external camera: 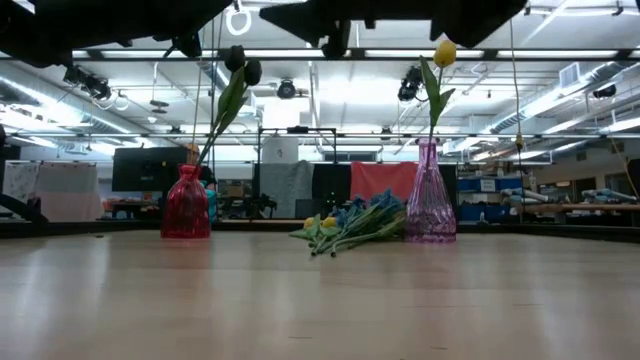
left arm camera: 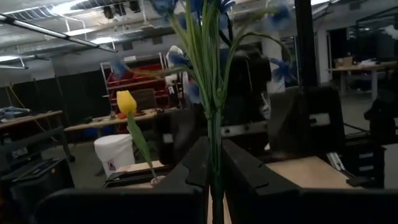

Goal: Sort flowers into vase by color
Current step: Put the blue flower into the blue vase

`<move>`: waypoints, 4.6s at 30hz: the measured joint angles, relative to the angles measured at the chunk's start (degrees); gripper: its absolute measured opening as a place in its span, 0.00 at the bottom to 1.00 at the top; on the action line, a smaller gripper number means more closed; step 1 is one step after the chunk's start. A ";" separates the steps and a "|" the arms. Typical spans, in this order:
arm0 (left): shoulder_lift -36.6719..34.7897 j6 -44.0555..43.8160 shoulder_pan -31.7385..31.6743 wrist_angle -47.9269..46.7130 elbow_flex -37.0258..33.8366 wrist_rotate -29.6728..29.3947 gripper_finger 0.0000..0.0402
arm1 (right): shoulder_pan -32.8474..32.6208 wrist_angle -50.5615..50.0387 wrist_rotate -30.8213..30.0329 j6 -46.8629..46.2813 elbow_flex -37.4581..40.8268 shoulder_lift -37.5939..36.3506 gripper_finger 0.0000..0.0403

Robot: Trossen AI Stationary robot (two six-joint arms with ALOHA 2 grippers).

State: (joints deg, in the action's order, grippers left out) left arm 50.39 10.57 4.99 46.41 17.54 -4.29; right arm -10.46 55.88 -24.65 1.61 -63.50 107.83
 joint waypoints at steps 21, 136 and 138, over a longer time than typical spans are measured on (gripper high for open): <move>4.50 4.25 -0.04 -3.17 0.00 -2.70 0.09 | 2.47 3.37 1.57 3.03 -0.31 -0.61 0.53; -12.93 -3.35 -0.72 -38.23 11.13 -7.78 0.09 | -10.93 -49.42 -15.03 -18.65 -0.27 -16.13 0.80; -15.12 -3.22 -0.72 -39.16 11.03 -8.00 0.09 | -10.93 -50.04 -15.68 -19.50 -0.27 -16.13 0.80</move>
State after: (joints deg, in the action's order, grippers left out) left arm 35.27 7.34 4.27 7.25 28.57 -12.29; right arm -21.39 5.84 -40.32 -17.89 -63.77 91.70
